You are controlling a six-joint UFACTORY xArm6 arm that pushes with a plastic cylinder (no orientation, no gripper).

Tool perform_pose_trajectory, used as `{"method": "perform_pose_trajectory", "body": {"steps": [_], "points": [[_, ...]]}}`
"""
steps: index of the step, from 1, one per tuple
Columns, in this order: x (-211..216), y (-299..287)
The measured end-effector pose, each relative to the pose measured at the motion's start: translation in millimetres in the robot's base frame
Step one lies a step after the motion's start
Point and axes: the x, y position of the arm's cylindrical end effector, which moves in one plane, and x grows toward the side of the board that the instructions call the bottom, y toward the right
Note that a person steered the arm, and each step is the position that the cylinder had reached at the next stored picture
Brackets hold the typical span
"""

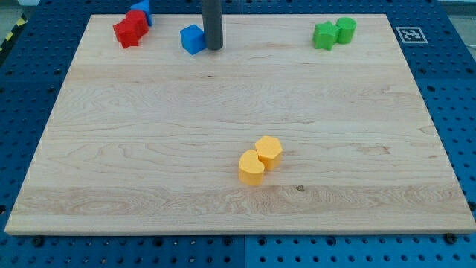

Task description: Point your arm to the left side of the blue cube

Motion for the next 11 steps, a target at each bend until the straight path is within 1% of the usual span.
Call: {"method": "perform_pose_trajectory", "body": {"steps": [2,4,5,6,7,9,10,11], "points": [[4.9,9.7],[5.2,39.7],[31.4,21.2],[52.3,-36.5],[38.5,-82.7],[8.6,-87.0],[-20.9,-85.0],[-24.7,-66.2]]}}
